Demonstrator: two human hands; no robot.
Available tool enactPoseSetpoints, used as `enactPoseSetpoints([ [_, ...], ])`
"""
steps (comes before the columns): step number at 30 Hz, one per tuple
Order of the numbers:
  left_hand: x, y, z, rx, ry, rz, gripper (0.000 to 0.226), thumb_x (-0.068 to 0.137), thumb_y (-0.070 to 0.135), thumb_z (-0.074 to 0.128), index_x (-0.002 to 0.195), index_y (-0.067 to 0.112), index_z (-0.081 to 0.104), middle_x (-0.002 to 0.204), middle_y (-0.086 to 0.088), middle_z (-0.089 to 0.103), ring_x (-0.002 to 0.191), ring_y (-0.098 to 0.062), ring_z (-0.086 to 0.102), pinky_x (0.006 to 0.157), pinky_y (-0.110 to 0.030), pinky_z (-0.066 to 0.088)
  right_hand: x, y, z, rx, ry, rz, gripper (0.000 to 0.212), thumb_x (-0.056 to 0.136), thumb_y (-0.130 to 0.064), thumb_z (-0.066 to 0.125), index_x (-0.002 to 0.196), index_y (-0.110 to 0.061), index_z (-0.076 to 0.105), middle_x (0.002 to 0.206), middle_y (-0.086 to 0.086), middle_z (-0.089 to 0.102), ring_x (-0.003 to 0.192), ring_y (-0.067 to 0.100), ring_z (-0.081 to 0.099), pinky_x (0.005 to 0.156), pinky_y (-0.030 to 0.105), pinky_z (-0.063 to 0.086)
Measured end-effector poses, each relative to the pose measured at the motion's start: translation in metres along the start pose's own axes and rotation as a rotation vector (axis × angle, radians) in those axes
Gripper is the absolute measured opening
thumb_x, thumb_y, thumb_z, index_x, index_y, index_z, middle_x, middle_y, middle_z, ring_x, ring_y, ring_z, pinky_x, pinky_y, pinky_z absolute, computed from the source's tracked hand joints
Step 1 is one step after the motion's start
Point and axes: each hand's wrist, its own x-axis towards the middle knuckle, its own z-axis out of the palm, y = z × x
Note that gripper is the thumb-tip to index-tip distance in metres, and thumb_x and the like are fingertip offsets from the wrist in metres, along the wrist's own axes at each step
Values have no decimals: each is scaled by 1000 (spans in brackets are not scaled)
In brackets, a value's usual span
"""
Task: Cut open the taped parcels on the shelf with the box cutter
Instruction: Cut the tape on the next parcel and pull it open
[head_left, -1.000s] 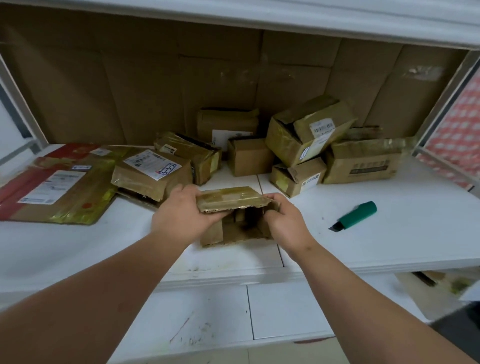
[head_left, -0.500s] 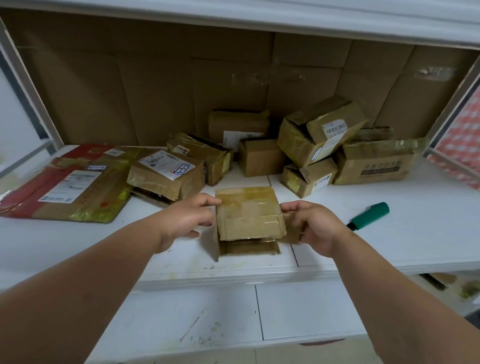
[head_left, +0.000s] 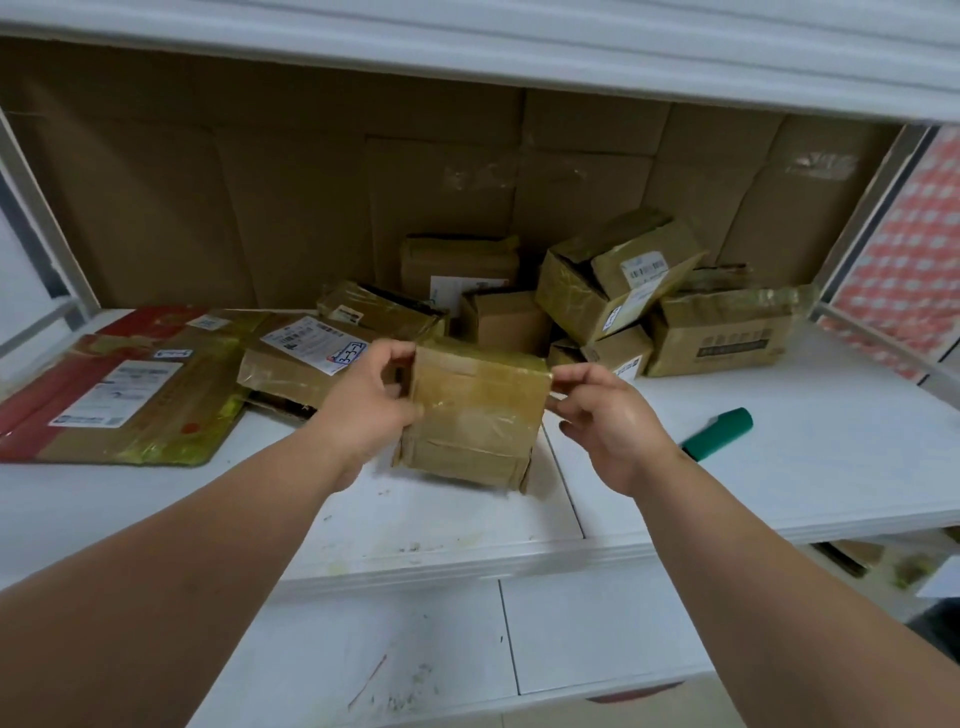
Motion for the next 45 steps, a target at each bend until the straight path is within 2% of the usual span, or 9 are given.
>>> enactPoseSetpoints([
  [4, -2, -1, 6, 91, -20, 89, 27, 81, 13, 75, 96, 22, 55, 119, 10, 58, 108, -13, 61, 91, -32, 50, 3, 7, -2, 53, 52, -56, 18, 93, -8, 54, 106, -18, 61, 98, -2, 66, 105, 19, 62, 108, 37, 39],
  [8, -5, -6, 12, 272, -8, 108, 60, 78, 31, 81, 125, 37, 45, 125, 8, 50, 115, -9, 51, 98, -32, 44, 2, 16, -3, -28, 5, -131, 27, 93, -5, 61, 115, -21, 59, 117, -1, 66, 106, 14, 64, 87, 28, 46],
  [12, 2, -5, 9, 513, -57, 79, 115, 67, 52, 83, 153, 41, 9, 130, 7, 31, 112, -13, 46, 101, -34, 44, 10, 11, -10, -27, -98, -133, 28, 91, 3, 61, 112, -15, 64, 122, 6, 66, 102, 19, 66, 96, 35, 51],
  [16, 13, 6, 18, 805, -39, 153, 119, 57, 65, 81, 152, 31, 17, 137, 19, 14, 123, -11, 33, 104, -28, 34, 19, 7, -19, -155, -174, -106, 29, 90, -7, 66, 116, -19, 65, 122, 1, 66, 112, 22, 64, 99, 40, 47],
  [20, 20, 20, 26, 898, -100, 61, 117, 54, 61, 86, 147, 37, 19, 143, 8, 32, 114, -11, 44, 96, -29, 41, 34, 5, -47, -137, -82, -83, 20, 89, -7, 62, 102, -19, 71, 105, 1, 74, 107, 19, 66, 87, 26, 47],
  [25, 19, 22, 37, 972, -243, 1, 117, 61, 59, 83, 139, 69, -4, 144, 8, 26, 118, -15, 44, 94, -29, 43, 65, 24, -115, -1117, 197, -31, 47, 85, -4, 44, 128, -17, 58, 130, 8, 57, 119, 31, 53, 101, 40, 43],
  [31, 23, 31, 57, 1181, -173, -17, 110, 64, 50, 80, 150, 41, 11, 147, 4, 18, 130, -22, 29, 105, -41, 40, 74, 48, -168, -1807, 36, 61, 35, 90, -23, 45, 123, -16, 51, 125, 7, 53, 123, 29, 47, 113, 46, 28],
  [37, 23, 46, 89, 1317, -231, -69, 116, 57, 90, 57, 142, 58, -15, 157, -2, 18, 141, -29, 26, 108, -47, 35, 78, 31, -169, -1662, -102, -97, 25, 91, -18, 44, 116, -20, 52, 110, 2, 49, 105, 26, 54, 91, 39, 38],
  [45, 8, 47, 97, 1139, -189, 14, 111, 58, 55, 87, 146, 39, 20, 143, 10, 34, 121, -13, 42, 102, -33, 42, 53, 27, -135, -1273, -118, -304, 7, 98, -15, 38, 104, -18, 36, 97, 10, 58, 82, 31, 53, 65, 37, 39],
])
